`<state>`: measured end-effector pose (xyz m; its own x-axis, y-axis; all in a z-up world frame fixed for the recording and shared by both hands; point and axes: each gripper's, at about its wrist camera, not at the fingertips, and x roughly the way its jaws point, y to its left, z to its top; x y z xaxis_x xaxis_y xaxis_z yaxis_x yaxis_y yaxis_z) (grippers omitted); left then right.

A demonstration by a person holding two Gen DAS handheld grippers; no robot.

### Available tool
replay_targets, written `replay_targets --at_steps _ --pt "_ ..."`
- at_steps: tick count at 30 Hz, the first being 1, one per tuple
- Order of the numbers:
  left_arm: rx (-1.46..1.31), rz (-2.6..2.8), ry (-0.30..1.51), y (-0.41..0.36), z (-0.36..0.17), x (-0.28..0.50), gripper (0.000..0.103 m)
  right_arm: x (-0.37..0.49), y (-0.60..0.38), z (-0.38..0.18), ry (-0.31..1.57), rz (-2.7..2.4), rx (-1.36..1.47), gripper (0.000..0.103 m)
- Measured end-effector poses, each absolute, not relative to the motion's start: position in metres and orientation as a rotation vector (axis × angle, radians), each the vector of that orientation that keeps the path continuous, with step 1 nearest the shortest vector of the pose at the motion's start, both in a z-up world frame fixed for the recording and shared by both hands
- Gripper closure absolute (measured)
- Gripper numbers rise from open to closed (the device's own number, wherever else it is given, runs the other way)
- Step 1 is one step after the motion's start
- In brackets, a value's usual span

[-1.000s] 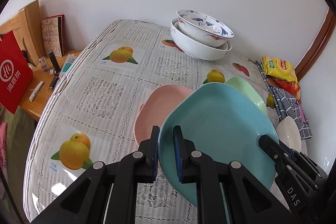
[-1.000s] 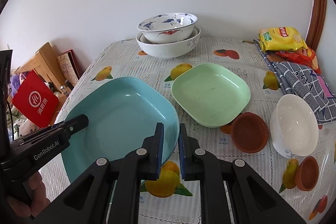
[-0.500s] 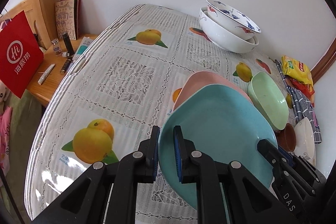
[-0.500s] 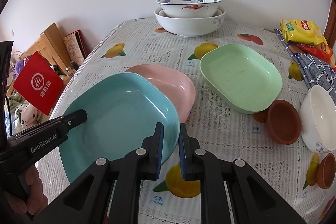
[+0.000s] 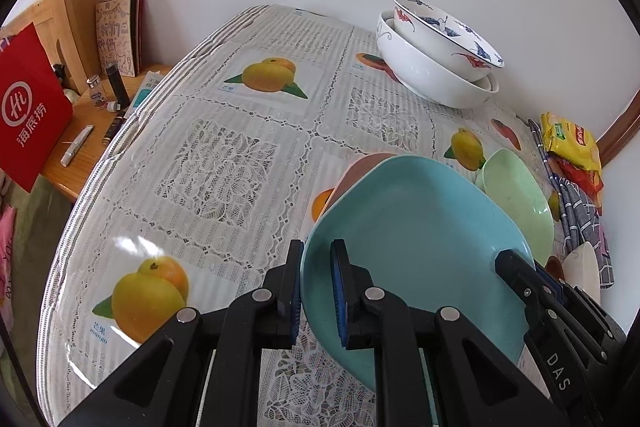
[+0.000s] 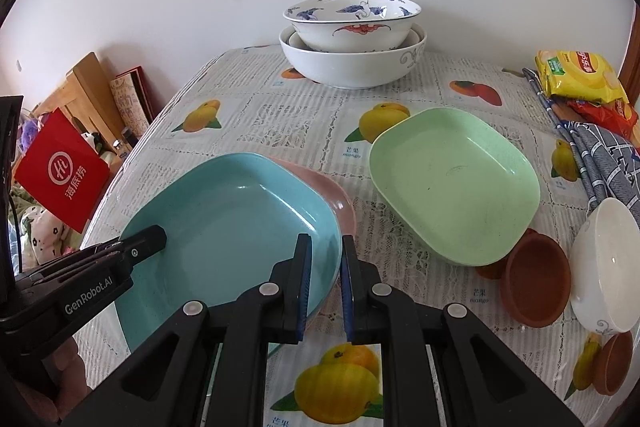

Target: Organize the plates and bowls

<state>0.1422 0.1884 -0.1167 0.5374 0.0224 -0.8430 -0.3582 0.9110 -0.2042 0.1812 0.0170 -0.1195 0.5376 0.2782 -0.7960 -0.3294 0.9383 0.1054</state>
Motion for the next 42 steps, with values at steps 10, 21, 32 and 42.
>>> replay_targets --at_steps 10,21,32,42 --pt "-0.353 0.246 0.977 0.182 -0.121 0.158 0.090 0.204 0.015 -0.127 0.937 0.377 -0.055 0.090" --pt "-0.299 0.265 0.978 0.177 -0.121 0.154 0.089 0.208 0.018 -0.137 0.949 0.421 -0.094 0.089" --pt "-0.249 0.226 0.965 0.168 -0.116 0.141 0.058 0.205 0.016 -0.136 0.912 0.430 -0.086 0.085" --pt "-0.243 0.220 0.934 0.161 -0.099 0.129 0.052 0.180 -0.009 -0.115 0.868 0.386 -0.097 0.062"
